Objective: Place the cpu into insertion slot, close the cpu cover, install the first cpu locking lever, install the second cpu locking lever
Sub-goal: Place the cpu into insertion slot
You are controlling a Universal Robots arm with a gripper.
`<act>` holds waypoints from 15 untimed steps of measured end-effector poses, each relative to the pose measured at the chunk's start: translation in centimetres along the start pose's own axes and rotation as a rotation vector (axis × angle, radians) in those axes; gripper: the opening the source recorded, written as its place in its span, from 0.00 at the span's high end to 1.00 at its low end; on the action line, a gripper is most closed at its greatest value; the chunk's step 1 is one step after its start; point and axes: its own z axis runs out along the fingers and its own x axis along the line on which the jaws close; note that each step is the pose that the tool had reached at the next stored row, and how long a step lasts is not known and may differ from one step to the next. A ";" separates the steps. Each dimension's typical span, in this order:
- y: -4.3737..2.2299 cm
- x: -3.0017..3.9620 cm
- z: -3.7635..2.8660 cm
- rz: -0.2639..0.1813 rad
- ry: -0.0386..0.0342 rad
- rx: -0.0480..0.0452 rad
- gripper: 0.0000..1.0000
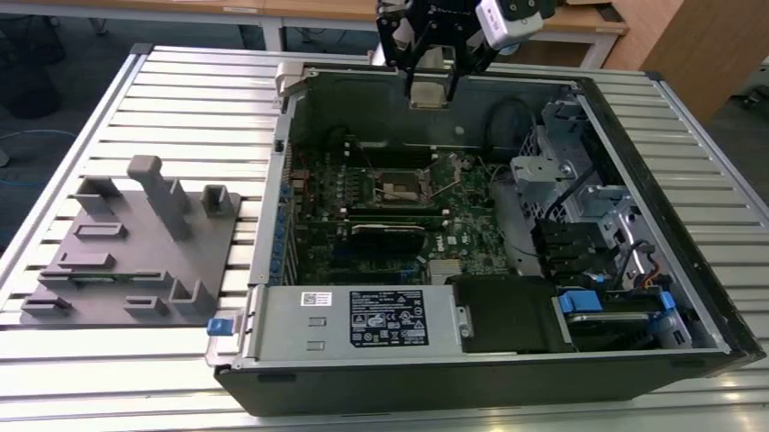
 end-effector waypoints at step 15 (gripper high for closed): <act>-0.03 -0.01 0.37 0.000 0.0000 -0.0001 0.46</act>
